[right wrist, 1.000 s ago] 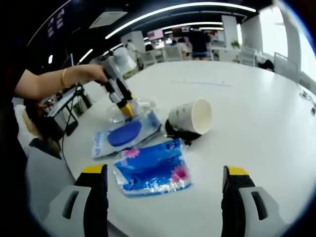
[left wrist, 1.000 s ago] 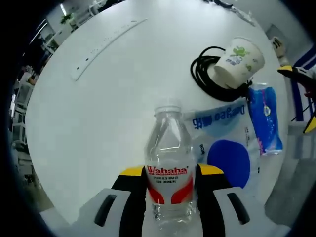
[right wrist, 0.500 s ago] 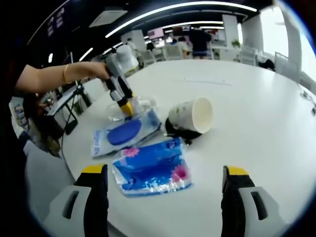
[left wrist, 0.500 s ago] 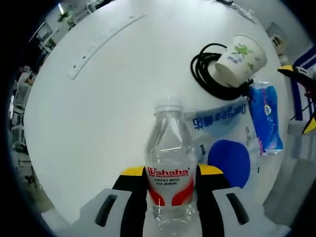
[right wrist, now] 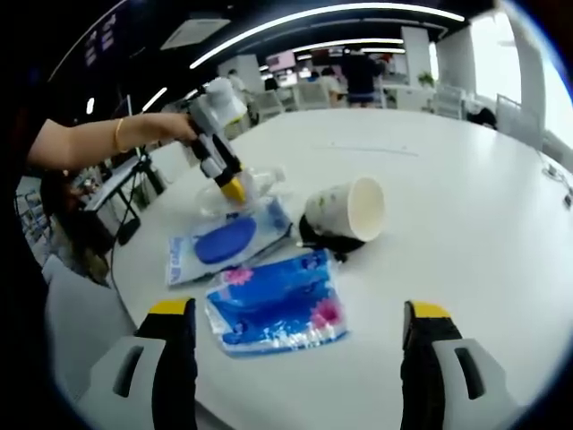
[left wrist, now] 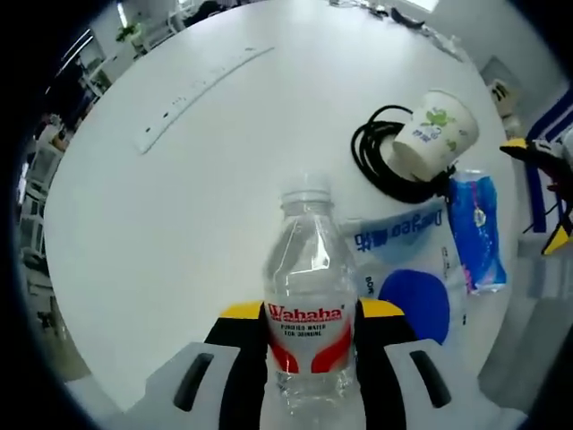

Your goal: Arrange the tabletop items into an orderly group along one side of the table until the central work area is clear of visible clutter.

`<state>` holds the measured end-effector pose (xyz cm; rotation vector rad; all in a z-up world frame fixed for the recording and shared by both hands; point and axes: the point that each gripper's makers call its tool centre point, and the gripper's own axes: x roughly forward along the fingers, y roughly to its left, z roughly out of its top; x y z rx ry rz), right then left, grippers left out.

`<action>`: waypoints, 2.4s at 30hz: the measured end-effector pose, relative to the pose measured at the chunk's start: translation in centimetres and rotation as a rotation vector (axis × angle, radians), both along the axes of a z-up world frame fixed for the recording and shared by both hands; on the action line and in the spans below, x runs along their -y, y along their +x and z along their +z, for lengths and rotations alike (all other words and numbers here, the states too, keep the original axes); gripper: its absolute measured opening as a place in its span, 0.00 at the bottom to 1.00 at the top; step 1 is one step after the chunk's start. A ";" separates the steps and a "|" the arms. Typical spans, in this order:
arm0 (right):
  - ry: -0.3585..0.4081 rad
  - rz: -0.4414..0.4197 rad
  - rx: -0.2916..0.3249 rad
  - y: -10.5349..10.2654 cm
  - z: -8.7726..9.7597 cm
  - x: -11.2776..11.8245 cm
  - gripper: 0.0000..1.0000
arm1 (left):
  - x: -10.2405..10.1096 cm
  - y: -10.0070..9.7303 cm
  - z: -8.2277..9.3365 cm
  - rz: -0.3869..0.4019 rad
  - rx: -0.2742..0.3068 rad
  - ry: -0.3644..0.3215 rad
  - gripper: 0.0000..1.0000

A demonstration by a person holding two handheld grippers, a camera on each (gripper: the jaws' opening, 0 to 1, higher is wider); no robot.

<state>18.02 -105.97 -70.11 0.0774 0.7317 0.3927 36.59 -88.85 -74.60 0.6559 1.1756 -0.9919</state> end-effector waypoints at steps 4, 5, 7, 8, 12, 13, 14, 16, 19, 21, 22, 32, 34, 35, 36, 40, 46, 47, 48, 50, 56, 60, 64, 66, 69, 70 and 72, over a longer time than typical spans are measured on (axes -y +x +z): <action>-0.001 0.006 0.012 0.2 0.3 -0.2 0.94 | -0.1 0.5 1.0 0.040 0.036 -0.048 0.35; -0.001 0.007 0.015 0.3 0.4 -0.2 0.94 | -0.2 0.6 1.3 0.042 0.039 -0.057 0.35; -0.001 0.013 0.017 0.3 0.5 -0.4 0.94 | -0.4 0.8 1.9 0.065 0.047 -0.080 0.35; -0.002 0.015 0.017 0.3 0.5 -0.5 0.94 | -0.5 0.8 2.1 0.067 0.047 -0.085 0.35; 0.000 0.019 0.016 0.3 0.4 -0.6 0.94 | -1.1 1.4 3.5 0.104 0.074 -0.118 0.35; 0.001 0.018 0.015 0.3 0.4 -0.6 0.94 | -1.3 1.5 3.7 0.110 0.082 -0.123 0.35; 0.001 0.020 0.015 0.3 0.4 -0.7 0.94 | -1.4 1.7 3.8 0.114 0.088 -0.131 0.35; 0.001 0.020 0.015 0.3 0.4 -0.7 0.94 | -1.8 2.0 4.1 0.139 0.099 -0.145 0.35; 0.002 0.020 0.019 0.4 0.5 -0.7 0.94 | -2.2 2.2 4.5 0.173 0.115 -0.179 0.35; 0.002 0.020 0.020 0.4 0.6 -0.6 0.94 | -2.4 2.2 4.5 0.187 0.118 -0.192 0.35; 0.001 0.020 0.020 0.4 0.6 -0.6 0.94 | -2.5 2.2 4.5 0.199 0.122 -0.202 0.35; -0.005 0.029 0.026 0.4 1.0 -0.7 0.94 | -3.6 2.3 4.9 0.296 0.159 -0.285 0.35; -0.012 0.032 0.023 0.3 1.0 -0.7 0.94 | -3.8 2.1 5.0 0.306 0.165 -0.299 0.35; -0.013 0.034 0.022 0.3 1.0 -0.8 0.94 | -3.9 2.1 5.1 0.312 0.169 -0.302 0.35; -0.013 0.034 0.022 0.2 1.0 -0.8 0.94 | -4.0 2.3 5.1 0.320 0.175 -0.310 0.35; -0.011 0.034 0.030 0.3 1.2 -1.0 0.94 | -4.3 2.2 5.3 0.340 0.205 -0.343 0.35; -0.009 0.042 0.042 0.4 1.7 -1.3 0.94 | -4.8 2.3 5.5 0.397 0.259 -0.409 0.35; -0.010 0.043 0.042 0.4 1.7 -1.3 0.94 | -4.9 2.3 5.5 0.398 0.264 -0.415 0.35; -0.010 0.045 0.042 0.3 1.7 -1.4 0.94 | -5.0 2.3 5.5 0.398 0.266 -0.419 0.35; -0.015 0.051 0.036 0.2 1.7 -1.5 0.94 | -5.0 2.3 5.5 0.417 0.266 -0.423 0.35; -0.014 0.049 0.040 0.0 1.8 -1.7 0.94 | -5.4 2.1 5.7 0.469 0.306 -0.456 0.35; -0.030 0.061 0.027 -0.3 1.6 -1.6 0.93 | -5.8 2.2 5.6 0.541 0.302 -0.489 0.35; -0.032 0.065 0.028 -0.4 1.7 -1.7 0.93 | -5.9 2.1 5.7 0.541 0.321 -0.508 0.35; -0.028 0.061 0.031 -0.4 1.8 -1.7 0.93 | -6.1 2.2 5.7 0.555 0.328 -0.519 0.35; -0.034 0.071 0.036 -0.5 2.0 -1.8 0.93 | -6.2 2.1 5.7 0.574 0.339 -0.534 0.35; -0.041 0.075 0.037 -0.5 2.0 -1.8 0.93 | -6.3 2.1 5.7 0.574 0.343 -0.536 0.35; -0.045 0.075 0.040 -0.4 2.1 -1.7 0.93 | -6.3 2.0 5.8 0.581 0.356 -0.545 0.35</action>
